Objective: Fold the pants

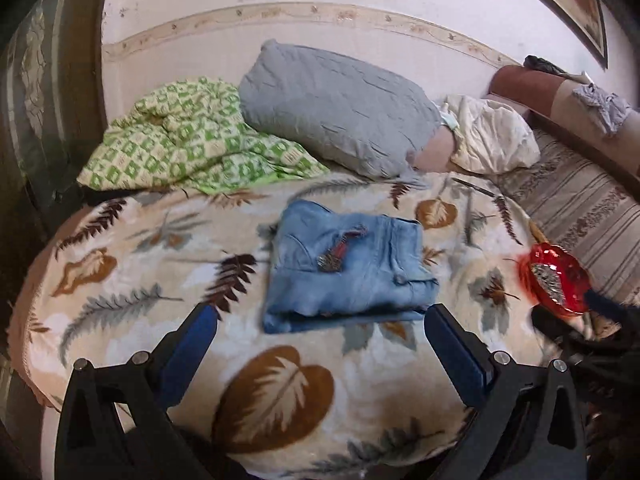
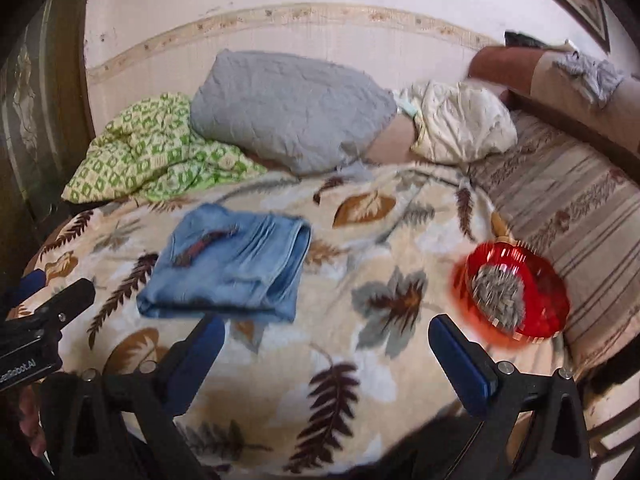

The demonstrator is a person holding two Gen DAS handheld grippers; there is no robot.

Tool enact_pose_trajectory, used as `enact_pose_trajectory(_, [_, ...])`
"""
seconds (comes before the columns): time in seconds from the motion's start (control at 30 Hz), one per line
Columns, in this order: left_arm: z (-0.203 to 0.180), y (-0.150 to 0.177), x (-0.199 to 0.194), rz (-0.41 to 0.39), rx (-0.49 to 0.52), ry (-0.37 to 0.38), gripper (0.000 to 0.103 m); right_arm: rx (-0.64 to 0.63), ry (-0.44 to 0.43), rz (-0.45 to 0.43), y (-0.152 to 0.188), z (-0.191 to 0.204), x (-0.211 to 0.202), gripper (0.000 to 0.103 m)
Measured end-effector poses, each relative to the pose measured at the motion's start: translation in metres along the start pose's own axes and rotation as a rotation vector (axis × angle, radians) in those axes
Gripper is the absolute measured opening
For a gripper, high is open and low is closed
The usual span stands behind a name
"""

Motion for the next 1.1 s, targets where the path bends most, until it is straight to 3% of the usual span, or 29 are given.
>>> enact_pose_trajectory(0.57, [0.006, 0.001, -0.005, -0.008, -0.019, -0.038, 0.103, 0.002, -0.015, -0.006, -0.001, 0.005, -0.005, 0.103])
enact_pose_trajectory(1.1, [0.004, 0.007, -0.001, 0.017, -0.014, -0.028, 0.103, 0.01, -0.006, 0.002, 0.001, 0.001, -0.005, 0.103])
Point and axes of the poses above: each gripper's, at about its wrist camera, not at the fingertips, and x roughly the way its jaws point, z to its left, y to its underside, the point moved 10 cm from there along x, roughly the way its jaws point, and after that the axes turned 13 degrees about y, right-handed, at the moved point
